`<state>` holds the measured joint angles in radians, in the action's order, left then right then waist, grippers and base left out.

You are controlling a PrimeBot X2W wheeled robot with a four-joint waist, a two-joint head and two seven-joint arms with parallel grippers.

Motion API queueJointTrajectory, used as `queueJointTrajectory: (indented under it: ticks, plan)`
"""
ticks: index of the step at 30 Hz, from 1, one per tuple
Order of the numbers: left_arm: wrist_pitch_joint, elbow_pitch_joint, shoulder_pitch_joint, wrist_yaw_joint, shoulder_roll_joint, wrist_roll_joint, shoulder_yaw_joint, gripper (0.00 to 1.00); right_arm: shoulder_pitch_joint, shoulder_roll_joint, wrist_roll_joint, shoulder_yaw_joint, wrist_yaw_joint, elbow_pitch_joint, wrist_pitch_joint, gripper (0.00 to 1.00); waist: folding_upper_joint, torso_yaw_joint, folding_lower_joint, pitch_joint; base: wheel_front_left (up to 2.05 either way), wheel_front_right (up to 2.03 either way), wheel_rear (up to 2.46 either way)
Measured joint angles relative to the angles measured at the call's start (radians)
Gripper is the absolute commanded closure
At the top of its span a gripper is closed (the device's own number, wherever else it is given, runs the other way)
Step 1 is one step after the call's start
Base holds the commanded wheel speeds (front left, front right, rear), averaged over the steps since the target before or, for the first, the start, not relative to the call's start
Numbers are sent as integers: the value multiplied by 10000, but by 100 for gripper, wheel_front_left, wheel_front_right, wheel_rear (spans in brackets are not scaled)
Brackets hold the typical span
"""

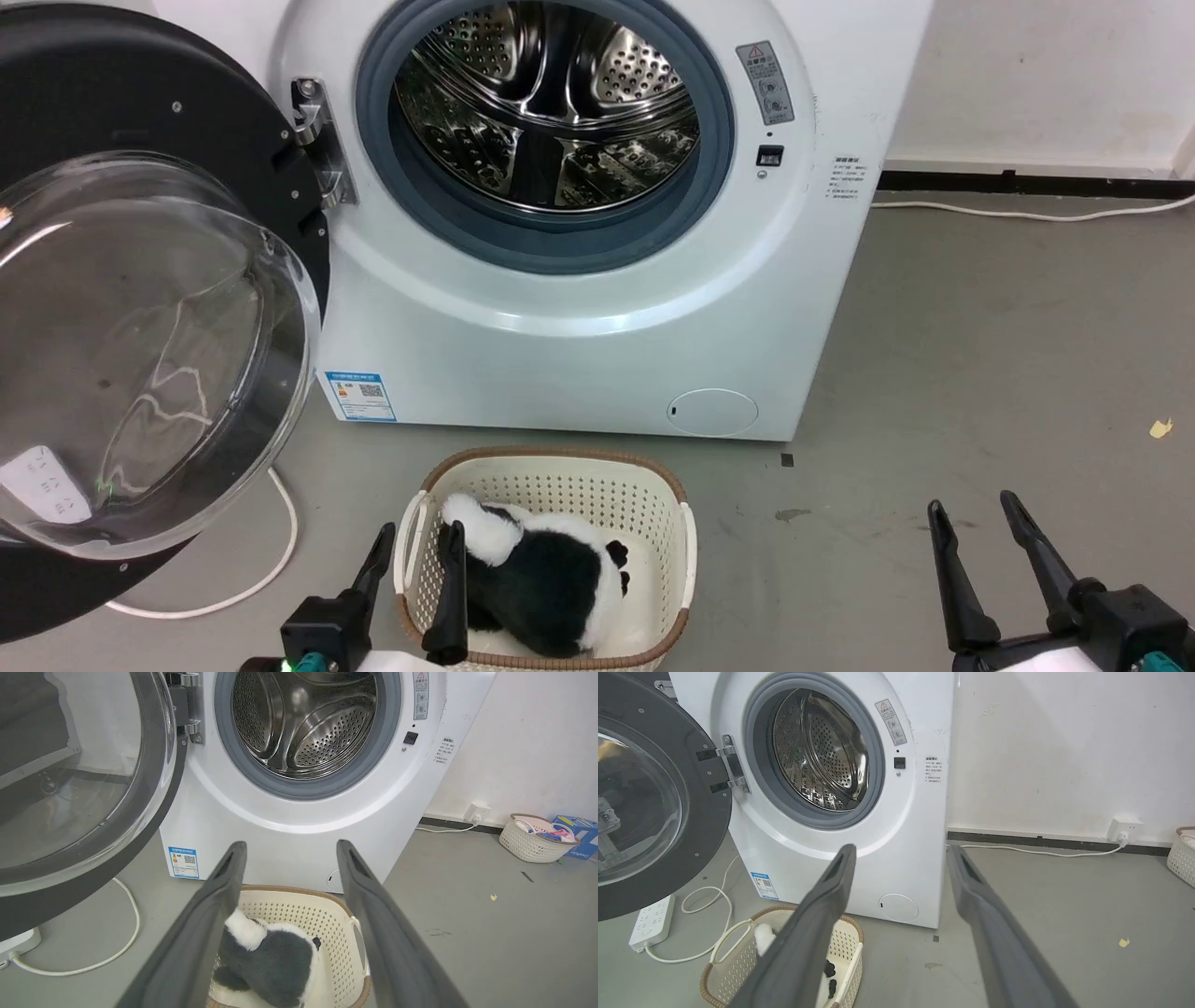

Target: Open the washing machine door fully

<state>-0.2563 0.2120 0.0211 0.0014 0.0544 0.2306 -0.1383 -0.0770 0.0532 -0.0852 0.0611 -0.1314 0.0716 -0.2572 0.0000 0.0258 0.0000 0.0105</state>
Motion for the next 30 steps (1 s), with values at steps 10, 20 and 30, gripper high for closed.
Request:
queueJointTrajectory:
  ticks: [10, 20, 30]
  plan:
    - [0, -73, -13, 50, -15, -236, 35, 0, 1, 0, -111, 12, 0, 6, 0, 0, 0, -6, 0, -62, 0, 0, 0]
    - [0, -153, -13, 19, -36, -240, 79, 0, 3, 0, -132, 35, 0, 8, 0, 0, 0, -24, 0, -75, 0, 0, 0]
    - [134, -205, -12, -33, -50, -198, 178, 100, 7, 2, -100, -12, 0, -6, 107, 100, 0, -42, 0, -81, 0, 0, 0]
